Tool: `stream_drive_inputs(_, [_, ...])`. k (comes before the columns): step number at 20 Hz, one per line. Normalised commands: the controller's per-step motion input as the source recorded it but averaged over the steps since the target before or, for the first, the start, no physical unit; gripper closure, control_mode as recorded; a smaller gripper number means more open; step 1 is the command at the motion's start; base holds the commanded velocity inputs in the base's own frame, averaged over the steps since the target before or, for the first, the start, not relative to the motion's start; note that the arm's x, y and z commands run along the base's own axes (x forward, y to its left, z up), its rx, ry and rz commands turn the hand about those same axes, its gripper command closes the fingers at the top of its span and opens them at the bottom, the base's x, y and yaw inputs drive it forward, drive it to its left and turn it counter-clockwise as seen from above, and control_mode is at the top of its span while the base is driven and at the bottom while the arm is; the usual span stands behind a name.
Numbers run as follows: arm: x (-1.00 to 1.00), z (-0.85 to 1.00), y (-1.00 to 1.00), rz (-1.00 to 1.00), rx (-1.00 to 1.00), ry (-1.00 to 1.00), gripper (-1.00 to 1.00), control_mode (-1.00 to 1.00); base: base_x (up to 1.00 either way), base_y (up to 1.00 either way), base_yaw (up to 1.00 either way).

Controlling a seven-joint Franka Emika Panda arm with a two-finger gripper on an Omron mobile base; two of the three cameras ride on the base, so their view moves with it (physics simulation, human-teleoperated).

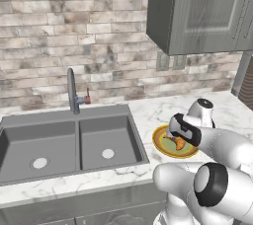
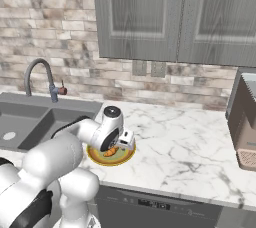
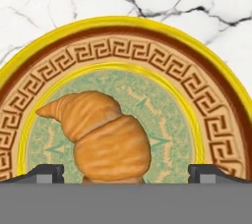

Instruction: Pick the croissant and place it on the pan. Then turn on the stove to warm the croissant.

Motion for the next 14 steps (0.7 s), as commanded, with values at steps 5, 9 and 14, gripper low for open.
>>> stream_drive_inputs(5, [0.03, -0.18, 0.09, 0.0, 0.0, 0.0, -1.0, -1.0, 0.0, 0.0, 0.0])
stream_drive_inputs(9, [0.02, -0.14, 0.16, 0.0, 0.0, 0.0, -1.0, -1.0, 0.0, 0.0, 0.0])
stream_drive_inputs(14, [0.0, -0.15, 0.16, 0.0, 0.0, 0.0, -1.0, -1.0, 0.0, 0.0, 0.0])
